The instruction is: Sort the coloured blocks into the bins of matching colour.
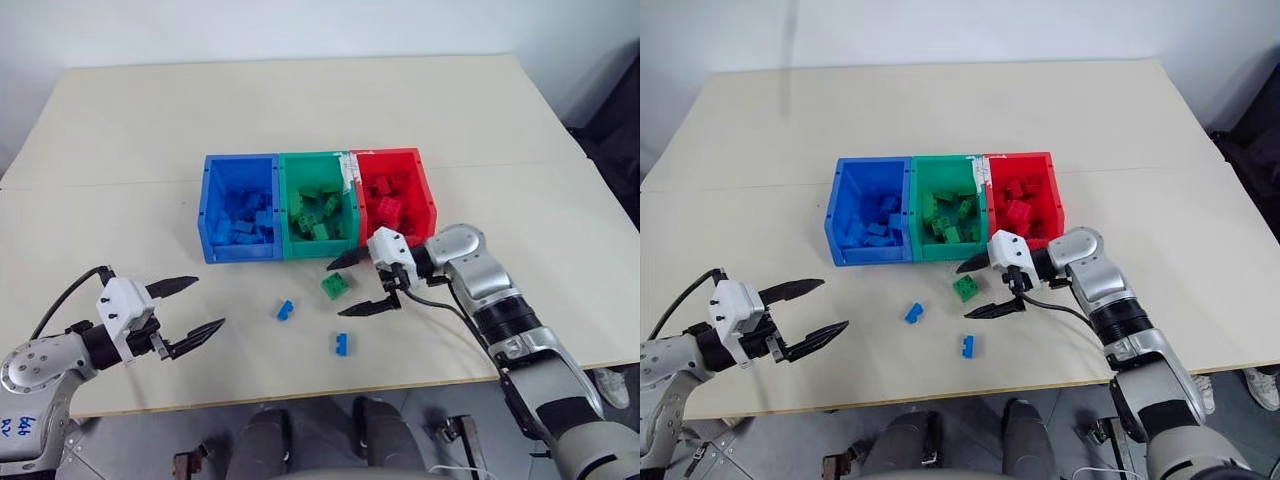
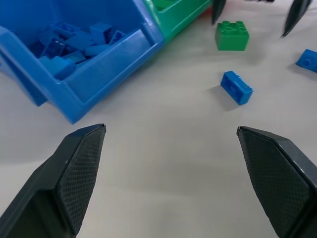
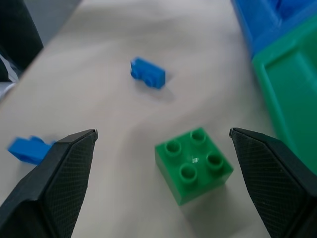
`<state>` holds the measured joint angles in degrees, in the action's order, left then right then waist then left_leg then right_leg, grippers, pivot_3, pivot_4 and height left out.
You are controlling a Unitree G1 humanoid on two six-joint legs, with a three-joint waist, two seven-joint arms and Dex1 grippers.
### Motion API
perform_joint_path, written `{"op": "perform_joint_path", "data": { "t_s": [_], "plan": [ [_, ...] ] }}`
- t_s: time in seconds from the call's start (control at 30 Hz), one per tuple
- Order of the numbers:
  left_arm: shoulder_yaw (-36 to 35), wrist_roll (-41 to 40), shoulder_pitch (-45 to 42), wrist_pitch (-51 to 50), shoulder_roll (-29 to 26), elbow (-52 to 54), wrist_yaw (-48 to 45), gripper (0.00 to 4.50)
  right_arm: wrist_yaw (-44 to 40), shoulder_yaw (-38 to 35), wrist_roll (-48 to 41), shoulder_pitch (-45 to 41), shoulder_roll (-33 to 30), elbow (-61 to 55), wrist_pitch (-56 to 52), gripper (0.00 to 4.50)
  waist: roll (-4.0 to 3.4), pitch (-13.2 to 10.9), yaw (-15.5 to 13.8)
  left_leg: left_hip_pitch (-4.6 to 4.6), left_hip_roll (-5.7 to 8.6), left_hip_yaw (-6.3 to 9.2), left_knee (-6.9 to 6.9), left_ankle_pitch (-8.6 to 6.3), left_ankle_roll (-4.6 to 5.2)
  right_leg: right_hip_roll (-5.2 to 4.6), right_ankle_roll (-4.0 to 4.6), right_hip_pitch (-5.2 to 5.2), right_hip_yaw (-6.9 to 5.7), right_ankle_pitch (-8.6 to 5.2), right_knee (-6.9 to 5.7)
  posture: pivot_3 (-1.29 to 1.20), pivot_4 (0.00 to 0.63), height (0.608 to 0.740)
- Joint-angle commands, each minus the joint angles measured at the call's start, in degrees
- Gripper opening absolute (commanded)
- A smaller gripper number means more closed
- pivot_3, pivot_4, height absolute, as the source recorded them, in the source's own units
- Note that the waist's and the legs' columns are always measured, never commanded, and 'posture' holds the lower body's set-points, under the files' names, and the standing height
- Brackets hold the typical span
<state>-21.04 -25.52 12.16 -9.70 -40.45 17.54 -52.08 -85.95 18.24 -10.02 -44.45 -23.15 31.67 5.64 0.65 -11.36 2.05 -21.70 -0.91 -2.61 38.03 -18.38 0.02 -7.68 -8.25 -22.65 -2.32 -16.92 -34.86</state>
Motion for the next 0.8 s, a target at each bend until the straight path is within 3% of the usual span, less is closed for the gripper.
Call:
{"op": "perform_joint_path", "data": {
  "t_s": [0.03,0.13,0.2,0.47,0.6,0.8],
  "plan": [
    [-1.5,-1.4,1.1,-0.1,0.4,2.4,0.6,4.5,-1.7,0.7,1.4,-2.2,1.4,2.7,2.8,4.47,0.0,0.0,0.1,0.0,-0.02,-0.01,0.01,0.0,0.0,0.01,0.0,0.0,-0.06,0.0,-0.01,0.0,0.15,0.74],
    [-1.7,-1.5,1.2,-0.3,0.5,2.7,0.9,4.5,-1.8,1.3,2.9,-3.2,2.1,5.8,4.0,4.47,0.0,0.0,0.1,0.0,-0.03,-0.02,0.04,0.0,0.0,-0.01,0.01,0.0,-0.1,0.0,-0.03,0.0,0.15,0.74],
    [-1.5,-1.5,1.1,-0.3,0.4,2.7,0.8,4.5,-1.0,1.2,3.4,-3.8,2.7,7.5,4.5,4.08,0.0,0.0,0.1,0.01,-0.03,-0.02,0.09,0.0,0.0,-0.02,0.01,0.01,-0.1,0.0,-0.06,0.0,0.15,0.74],
    [-0.2,-1.6,-0.7,-0.1,0.1,3.0,0.0,4.5,-1.9,-1.3,2.2,-3.7,1.6,7.9,5.1,1.52,0.0,0.0,0.1,0.01,-0.05,-0.01,0.1,0.0,-0.03,-0.05,0.02,0.01,-0.12,-0.01,-0.1,0.0,0.15,0.74],
    [-0.2,-1.6,-1.4,-0.2,1.1,2.7,1.0,4.5,-0.5,-5.3,-2.7,-3.3,1.1,1.7,-0.7,1.5,-0.02,0.0,0.1,0.01,-0.05,-0.01,0.1,0.0,-0.03,-0.06,0.03,0.0,-0.12,-0.01,-0.1,0.0,0.15,0.74],
    [0.4,-1.2,-1.7,-0.2,2.4,2.4,2.1,4.5,9.5,-11.8,-6.5,-10.0,2.6,-2.1,-12.8,1.5,-0.05,0.0,0.5,0.01,-0.11,-0.02,0.1,0.0,-0.07,-0.03,0.03,-0.03,-0.12,-0.01,-0.13,0.0,0.15,0.74]
  ]
}}
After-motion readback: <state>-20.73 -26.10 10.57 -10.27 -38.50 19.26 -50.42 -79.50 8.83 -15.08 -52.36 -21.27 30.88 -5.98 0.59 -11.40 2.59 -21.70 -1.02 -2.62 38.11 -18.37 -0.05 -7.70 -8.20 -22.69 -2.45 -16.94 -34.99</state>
